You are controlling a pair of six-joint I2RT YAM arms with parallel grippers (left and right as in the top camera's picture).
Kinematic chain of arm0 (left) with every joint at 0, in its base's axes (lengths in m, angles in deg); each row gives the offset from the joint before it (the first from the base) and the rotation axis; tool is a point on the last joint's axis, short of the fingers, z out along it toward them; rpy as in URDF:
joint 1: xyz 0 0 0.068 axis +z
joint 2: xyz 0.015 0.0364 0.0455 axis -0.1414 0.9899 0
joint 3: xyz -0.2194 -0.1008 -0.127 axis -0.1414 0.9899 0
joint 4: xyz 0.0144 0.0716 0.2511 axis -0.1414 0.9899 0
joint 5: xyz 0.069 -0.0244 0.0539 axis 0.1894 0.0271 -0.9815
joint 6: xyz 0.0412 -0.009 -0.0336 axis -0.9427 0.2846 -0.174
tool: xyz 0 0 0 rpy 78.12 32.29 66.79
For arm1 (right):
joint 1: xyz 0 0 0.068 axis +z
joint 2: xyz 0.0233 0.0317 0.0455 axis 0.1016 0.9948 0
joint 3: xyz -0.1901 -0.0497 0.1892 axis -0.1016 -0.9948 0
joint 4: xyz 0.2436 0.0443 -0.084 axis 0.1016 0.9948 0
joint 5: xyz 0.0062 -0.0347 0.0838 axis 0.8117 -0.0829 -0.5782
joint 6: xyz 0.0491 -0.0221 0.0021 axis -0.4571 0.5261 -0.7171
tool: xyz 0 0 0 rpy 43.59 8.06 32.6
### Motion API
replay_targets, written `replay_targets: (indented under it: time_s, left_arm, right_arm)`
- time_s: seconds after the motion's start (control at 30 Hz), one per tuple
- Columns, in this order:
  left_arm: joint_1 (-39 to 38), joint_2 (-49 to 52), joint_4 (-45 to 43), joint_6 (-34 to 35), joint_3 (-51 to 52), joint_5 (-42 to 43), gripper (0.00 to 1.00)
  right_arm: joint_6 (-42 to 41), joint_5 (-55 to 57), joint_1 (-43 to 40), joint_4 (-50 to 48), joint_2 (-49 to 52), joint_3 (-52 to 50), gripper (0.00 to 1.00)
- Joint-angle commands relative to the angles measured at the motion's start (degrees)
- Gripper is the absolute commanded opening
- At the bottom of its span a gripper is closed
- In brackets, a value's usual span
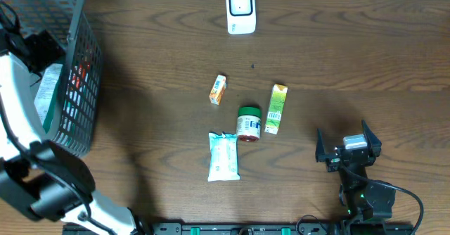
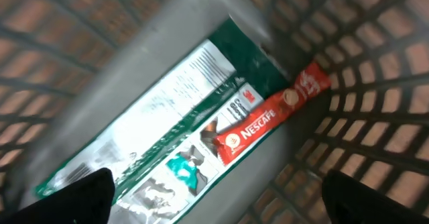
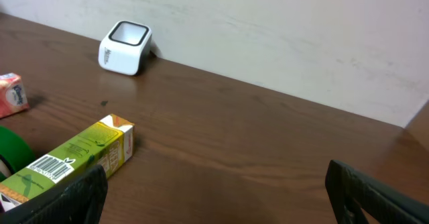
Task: Scan the item barcode
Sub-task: 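Reach the left gripper into the basket toward the red Nescafe stick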
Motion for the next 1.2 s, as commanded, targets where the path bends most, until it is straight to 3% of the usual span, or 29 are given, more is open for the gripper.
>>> replay_targets:
  time_s: [0.0,0.17,0.3,0.33,0.37,0.43,0.83,0.93,1.0,1.17]
  left_arm:
    - [1.64,3.74,-0.35,-5.68,-0.61,5.22,0.98]
    - [1.88,9.20,-1.57,-11.39,-0.61,10.45,0.98]
    - [1.60,12.55,-3.74,-11.37,-0.61,10.67,0.98]
    - [1.57,13.14,-4.33,-11.37,-0.61,10.69,0.91]
    - [1.51,13.79,-5.01,-11.34,-0.61,10.69,0.76]
    - [1.44,14.82,-5.86,-11.34,-0.55,10.69,0.61]
    - [-1.62,22.21,-10.23,-11.32,-0.46,8.61,0.58]
    - [-1.92,23.47,-10.27,-11.32,-0.39,5.64,0.48]
    - [-1.92,23.65,-10.23,-10.97,-0.39,5.05,0.35]
    - [-1.86,22.29,-10.45,-8.52,-0.63,5.05,0.14]
  right_arm:
    - [-0.74,-0.26,-0.07,0.20,-0.20,-0.07,0.99]
    - [-0.74,-0.26,-0.07,0.17,-0.20,-0.07,0.99]
    - [-0.74,-0.26,-0.07,0.20,-0.20,-0.07,0.99]
    - [-0.74,-0.26,-0.07,0.20,-0.20,-0.07,0.99]
    - [-0.74,-0.26,-0.07,0.20,-0.20,-0.07,0.99]
    - [-0.74,-0.26,-0.07,0.20,-0.20,-0.07,0.99]
    - [-0.74,-0.26,-0.07,0.20,-0.20,-0.07,0.99]
    - [-0.74,-0.26,-0.07,0.17,-0.20,-0.07,0.99]
    - [-0.74,-0.26,-0.07,0.20,-0.20,-0.07,0.99]
    - [-0.74,-0.26,-0.07,0.17,-0.20,-0.07,0.99]
